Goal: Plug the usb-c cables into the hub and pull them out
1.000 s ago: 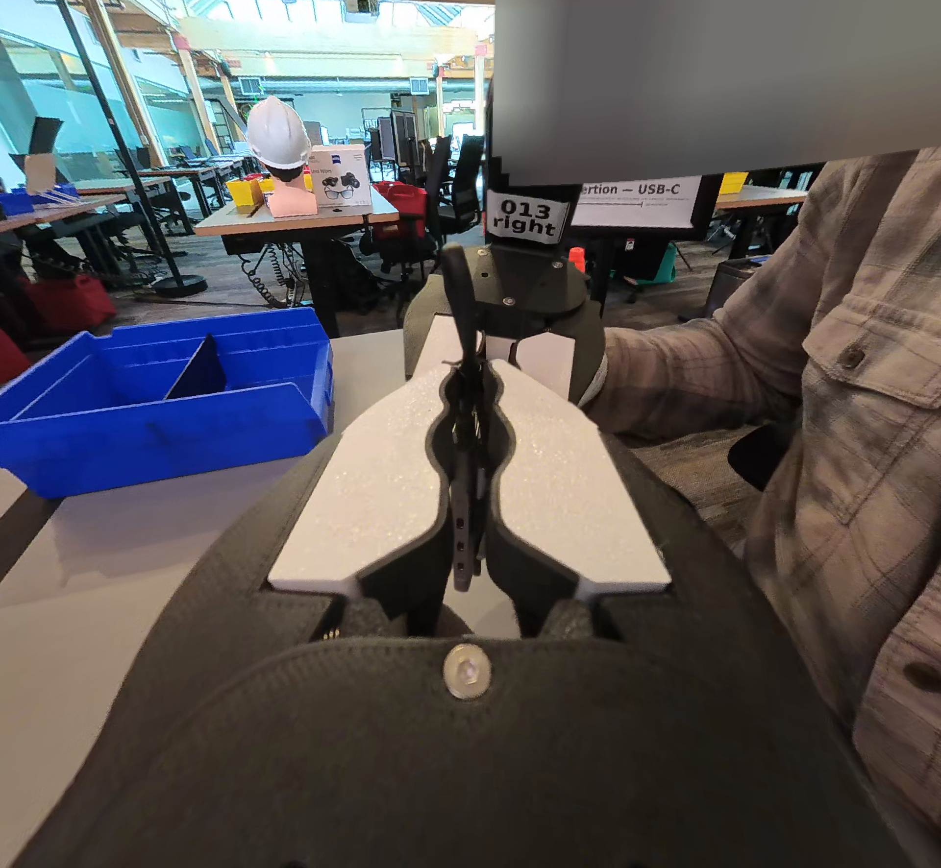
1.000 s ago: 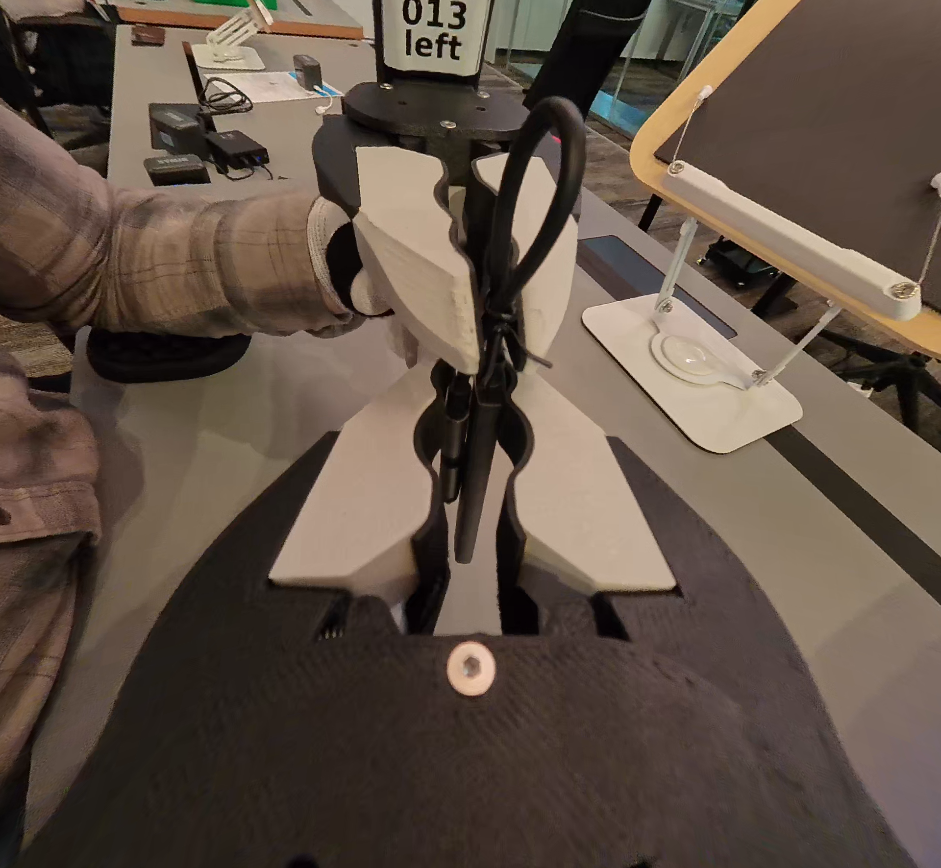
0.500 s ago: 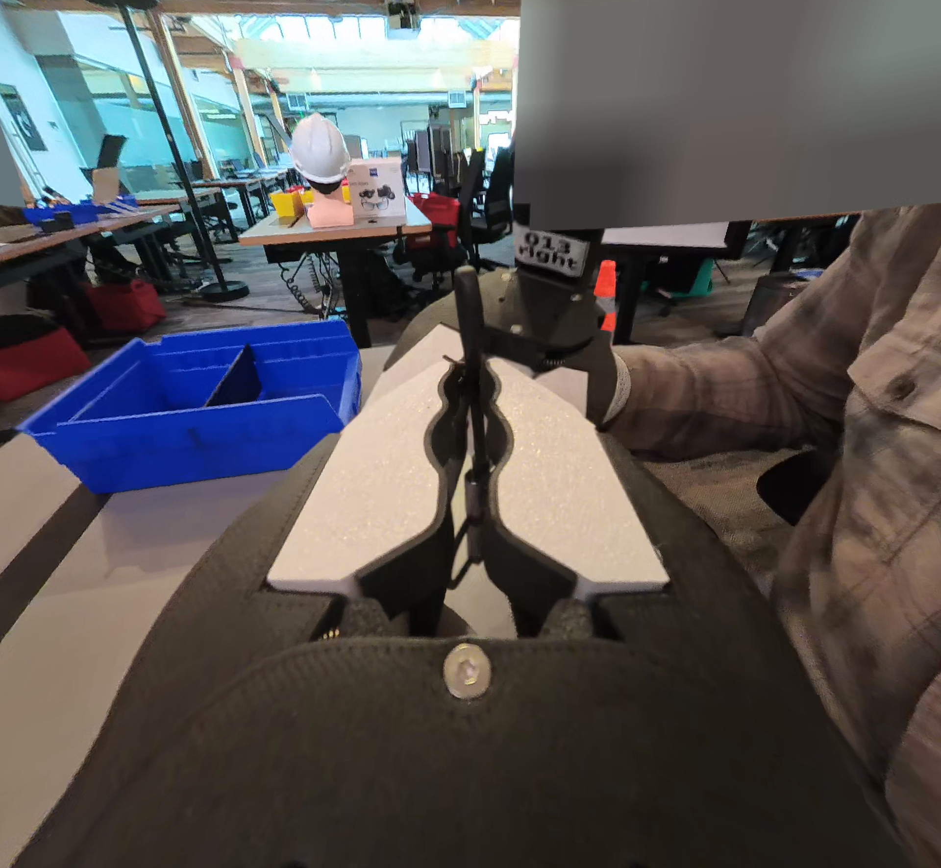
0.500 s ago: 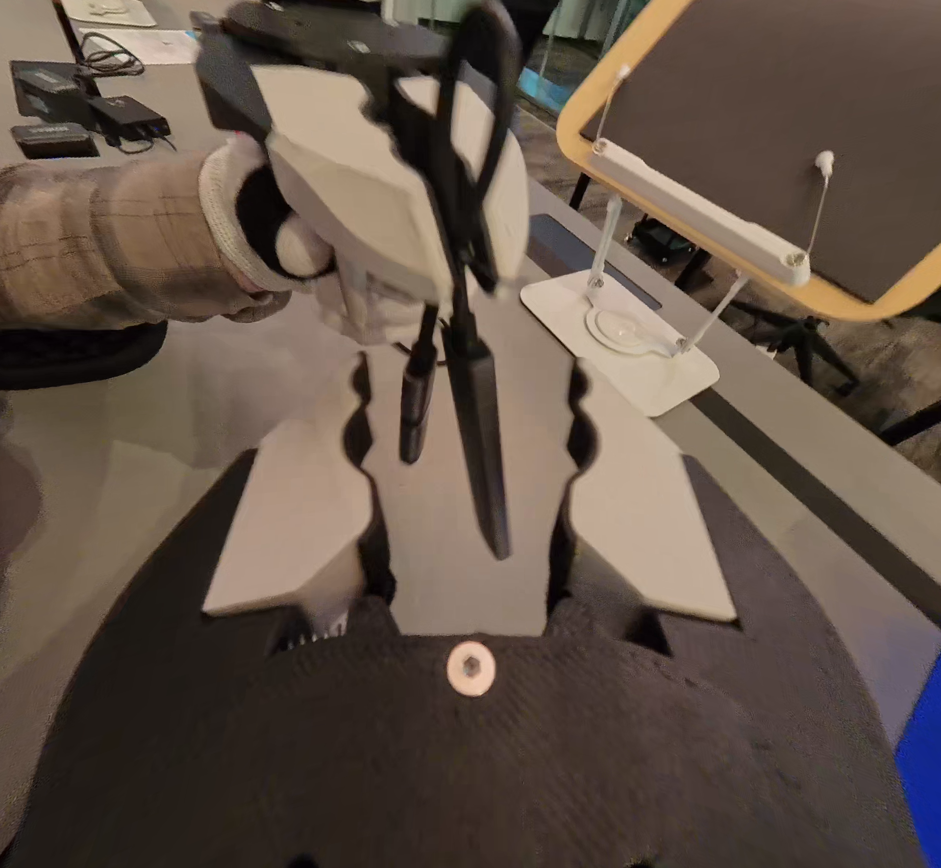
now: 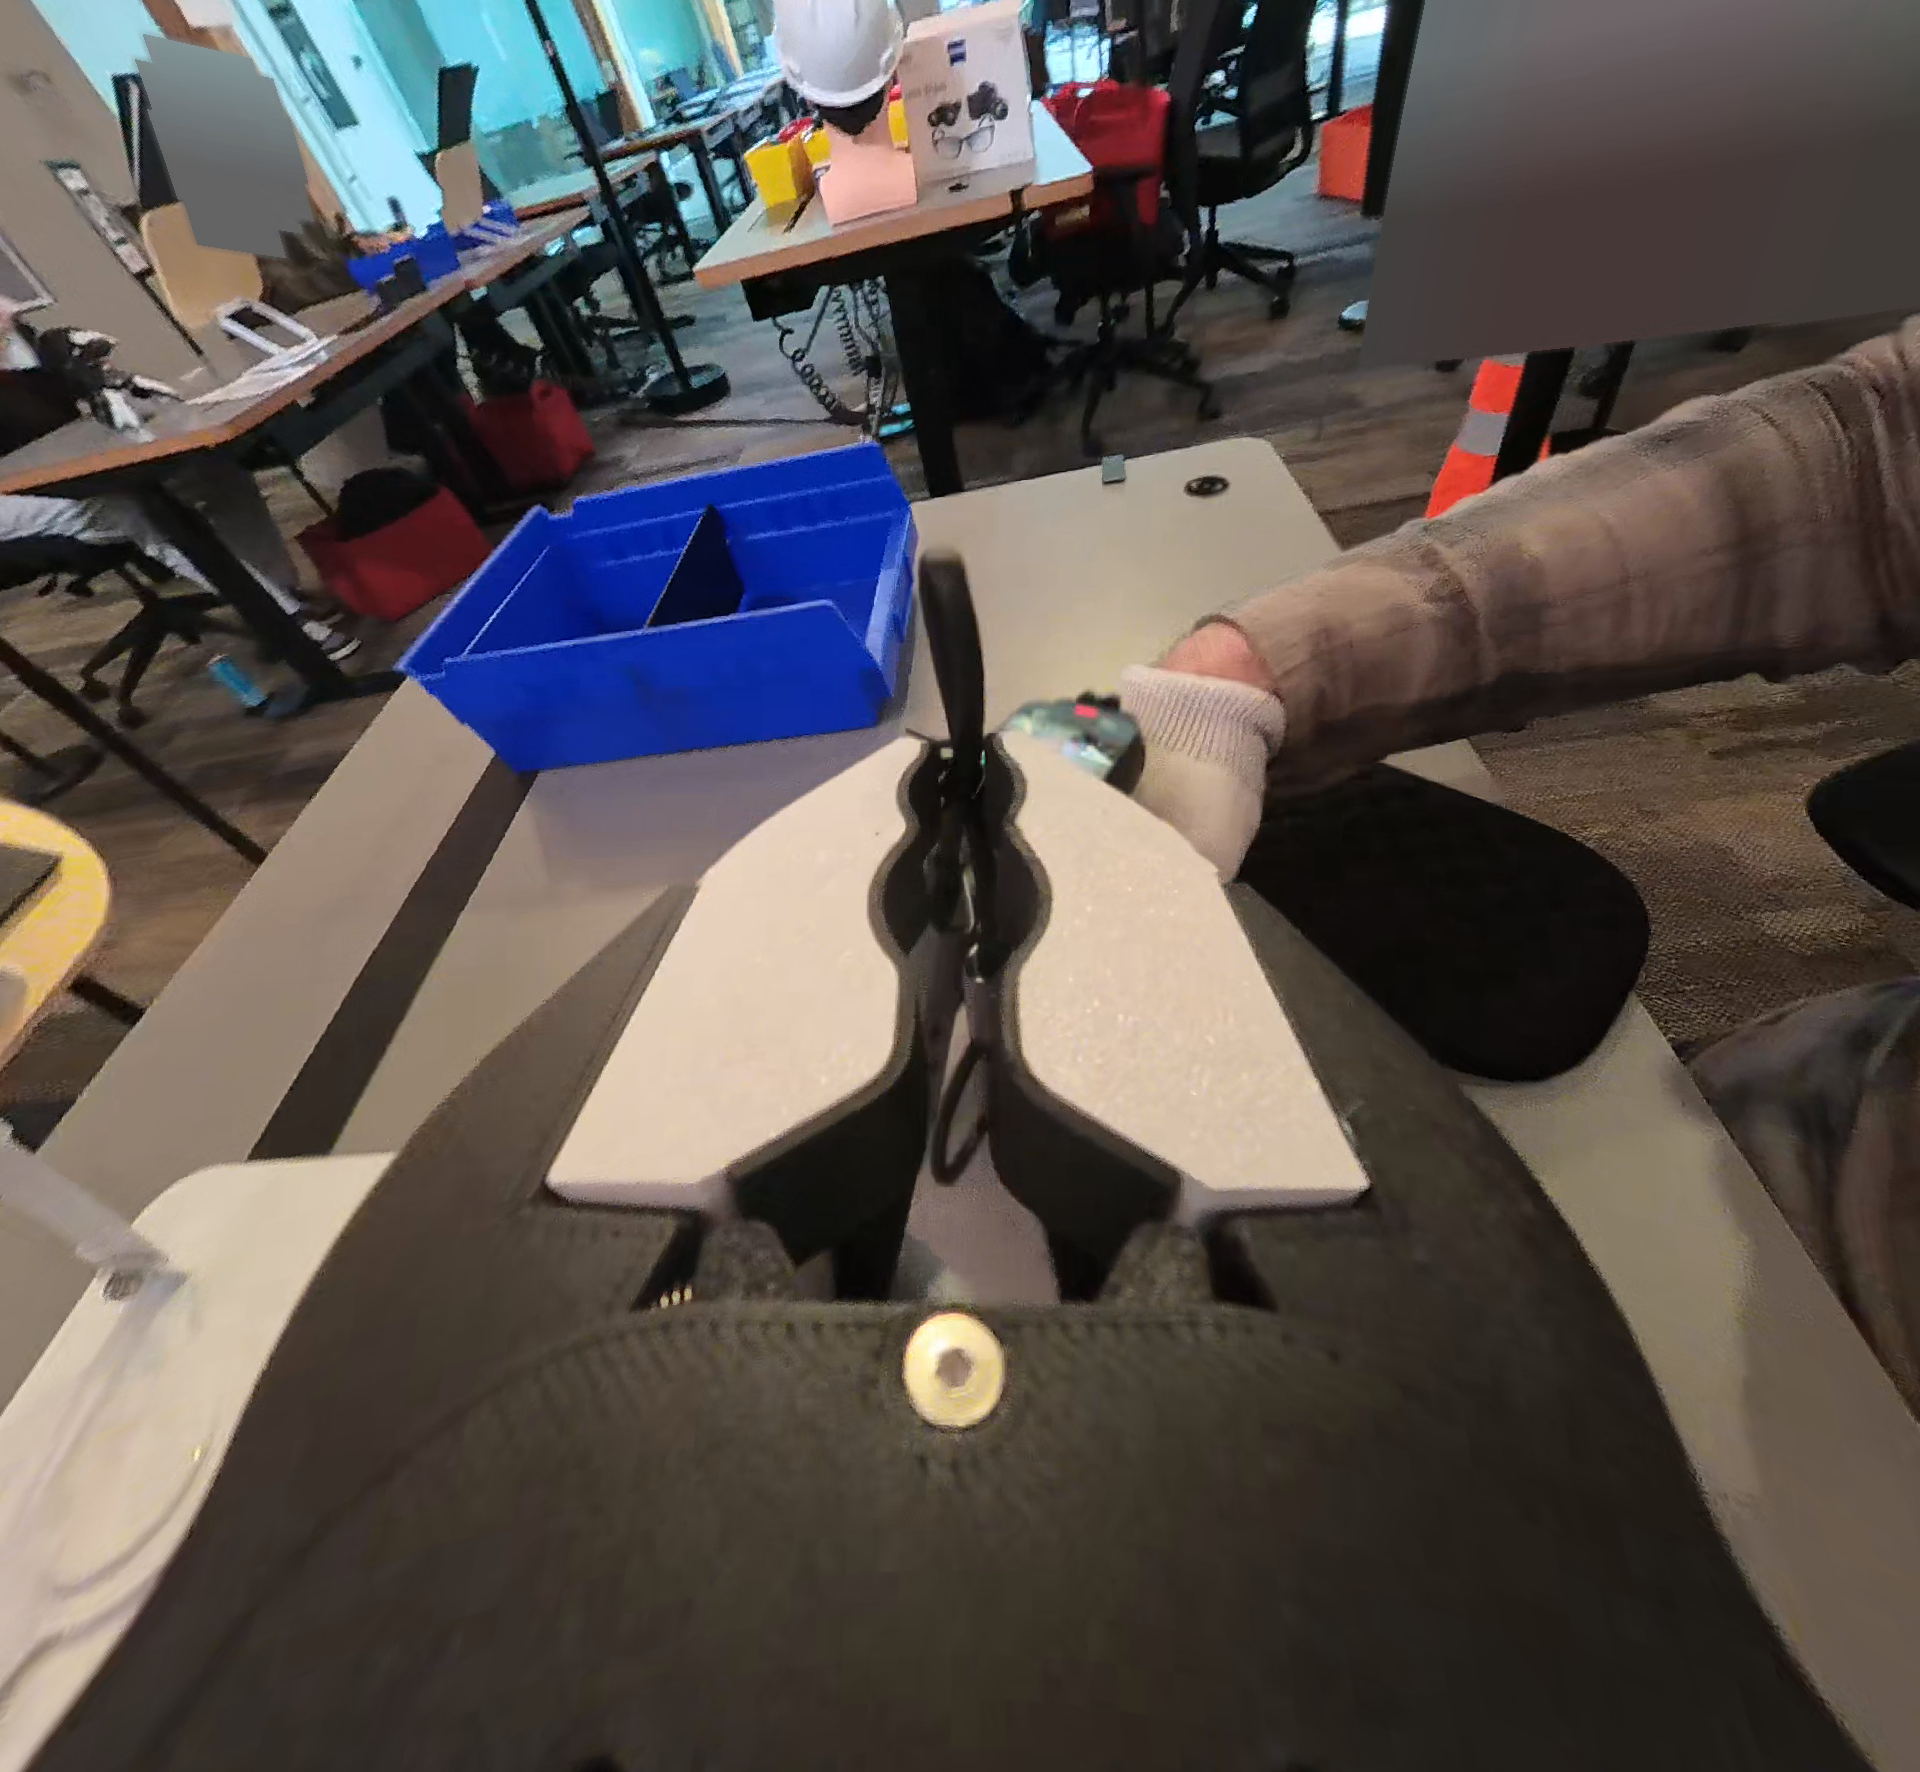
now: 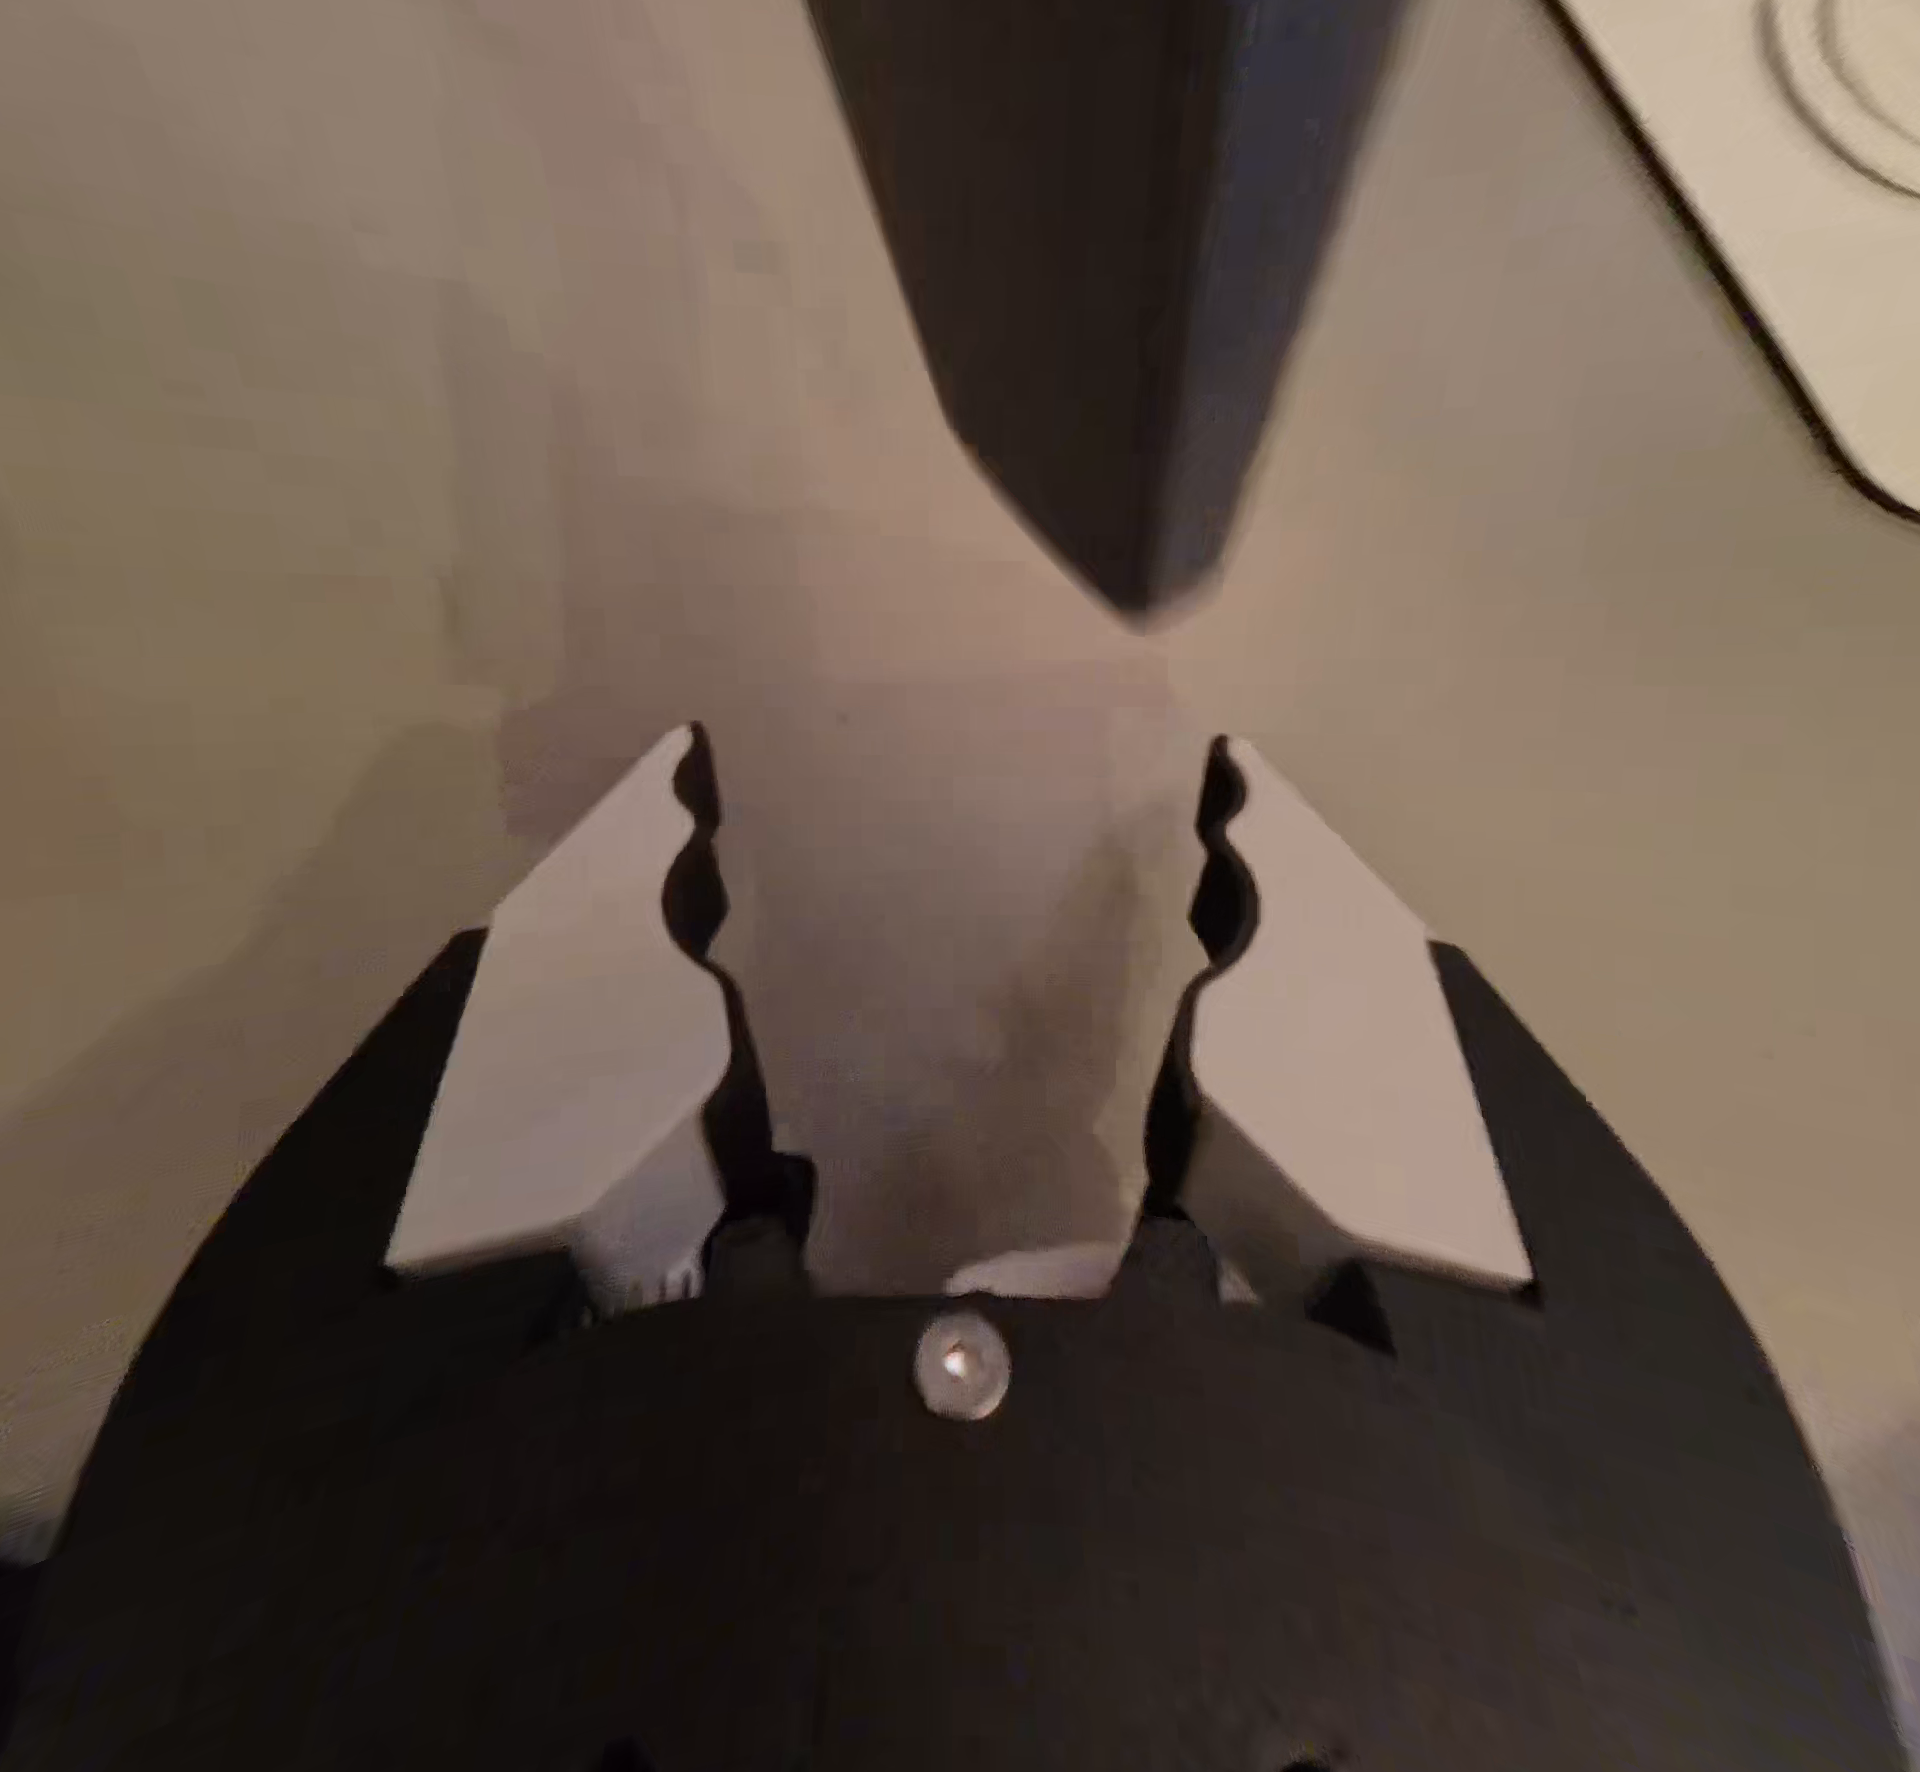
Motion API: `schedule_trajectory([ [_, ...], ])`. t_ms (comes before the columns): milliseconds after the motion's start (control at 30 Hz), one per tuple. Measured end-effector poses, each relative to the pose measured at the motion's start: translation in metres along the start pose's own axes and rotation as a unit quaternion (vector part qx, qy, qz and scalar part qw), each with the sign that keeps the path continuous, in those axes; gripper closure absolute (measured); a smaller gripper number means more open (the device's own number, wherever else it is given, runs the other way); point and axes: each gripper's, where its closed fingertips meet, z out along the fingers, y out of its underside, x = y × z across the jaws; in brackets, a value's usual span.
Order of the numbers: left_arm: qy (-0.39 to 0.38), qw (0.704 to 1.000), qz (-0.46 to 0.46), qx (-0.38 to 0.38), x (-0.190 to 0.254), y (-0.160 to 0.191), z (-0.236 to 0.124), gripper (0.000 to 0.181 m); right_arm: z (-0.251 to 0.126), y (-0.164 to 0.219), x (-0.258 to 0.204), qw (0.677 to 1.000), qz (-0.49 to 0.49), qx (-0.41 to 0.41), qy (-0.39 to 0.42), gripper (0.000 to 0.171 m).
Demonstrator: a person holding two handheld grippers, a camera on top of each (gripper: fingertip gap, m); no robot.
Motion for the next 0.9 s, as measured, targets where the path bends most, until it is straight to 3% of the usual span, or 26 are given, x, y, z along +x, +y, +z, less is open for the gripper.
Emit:
schedule_trajectory([
  [67, -0.005, 1.0, -0.014, 0.003, 0.006, 0.004, -0.007, 0.174, 0.016, -0.012, -0.017, 0.999, -0.002, 0.021, -0.044, 0.078],
  [367, -0.017, 0.997, -0.069, 0.001, 0.034, 0.024, -0.024, 0.174, 0.021, -0.026, -0.003, 0.998, -0.036, 0.043, 0.026, 0.073],
  [467, -0.03, 0.997, -0.066, -0.014, 0.042, 0.028, -0.028, 0.174, 0.023, -0.022, -0.007, 1.0, 0.004, 0.015, 0.004, 0.079],
  [700, -0.073, 0.993, -0.09, -0.014, 0.052, 0.039, -0.044, 0.174, 0.024, -0.014, 0.0, 0.997, 0.071, -0.009, 0.021, 0.056],
  [733, -0.079, 0.992, -0.095, -0.014, 0.053, 0.041, -0.044, 0.174, 0.025, -0.01, -0.006, 0.996, 0.084, -0.024, -0.004, 0.037],
  [767, -0.086, 0.991, -0.099, -0.013, 0.054, 0.044, -0.044, 0.174, 0.026, -0.008, -0.011, 0.997, 0.068, -0.029, -0.006, 0.031],
  [833, -0.088, 0.99, -0.108, -0.003, 0.057, 0.047, -0.04, 0.174, 0.026, -0.011, -0.019, 0.999, 0.046, -0.022, -0.012, 0.027],
  [900, -0.097, 0.988, -0.121, -0.002, 0.057, 0.055, -0.035, 0.173, 0.023, -0.017, -0.021, 1.0, 0.019, 0.004, 0.001, 0.039],
])
